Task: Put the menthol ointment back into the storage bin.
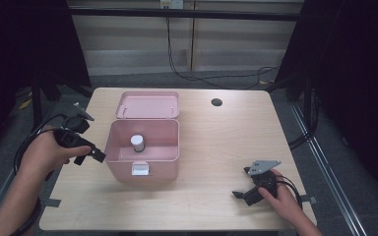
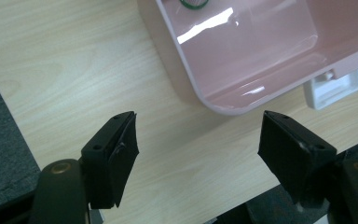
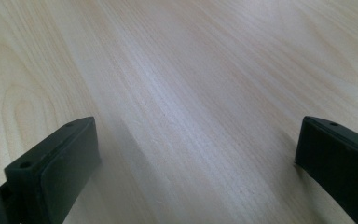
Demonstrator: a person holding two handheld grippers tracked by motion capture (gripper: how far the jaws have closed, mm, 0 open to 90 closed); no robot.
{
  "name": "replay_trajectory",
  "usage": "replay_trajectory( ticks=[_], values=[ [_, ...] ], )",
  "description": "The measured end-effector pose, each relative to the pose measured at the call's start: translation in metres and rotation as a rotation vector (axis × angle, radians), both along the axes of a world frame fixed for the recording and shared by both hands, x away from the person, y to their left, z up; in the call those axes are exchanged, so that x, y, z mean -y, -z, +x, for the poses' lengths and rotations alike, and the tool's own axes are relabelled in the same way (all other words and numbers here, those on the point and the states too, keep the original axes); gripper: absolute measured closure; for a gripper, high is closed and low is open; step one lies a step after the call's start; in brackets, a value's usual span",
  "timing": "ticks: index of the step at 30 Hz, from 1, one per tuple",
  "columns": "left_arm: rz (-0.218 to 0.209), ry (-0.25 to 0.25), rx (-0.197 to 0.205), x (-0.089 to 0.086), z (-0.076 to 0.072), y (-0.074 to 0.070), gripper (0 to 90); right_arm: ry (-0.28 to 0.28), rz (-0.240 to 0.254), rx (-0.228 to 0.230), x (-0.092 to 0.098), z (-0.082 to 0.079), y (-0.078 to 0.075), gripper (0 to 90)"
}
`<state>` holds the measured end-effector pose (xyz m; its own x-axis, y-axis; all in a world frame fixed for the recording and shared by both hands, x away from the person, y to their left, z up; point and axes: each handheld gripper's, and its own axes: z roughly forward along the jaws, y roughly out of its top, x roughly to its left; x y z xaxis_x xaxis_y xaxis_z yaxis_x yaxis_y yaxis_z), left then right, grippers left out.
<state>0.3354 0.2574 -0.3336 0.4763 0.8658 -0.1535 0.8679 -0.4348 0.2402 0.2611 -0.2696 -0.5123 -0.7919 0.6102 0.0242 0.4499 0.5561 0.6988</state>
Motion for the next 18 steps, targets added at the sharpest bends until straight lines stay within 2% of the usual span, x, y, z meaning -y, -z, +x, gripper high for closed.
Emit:
replay_trajectory(
  ticks=[11, 18],
  values=[
    [-0.017, 0.001, -0.007, -0.008, -0.011, 0.031, 26.5, 0.002, 0.0, -0.002, 0.0, 0.0, 0.0, 0.0],
    [-0.04, 0.007, 0.016, -0.01, -0.016, 0.052, 26.0, 0.0, -0.001, -0.002, 0.0, 0.0, 0.0, 0.0]
  ],
)
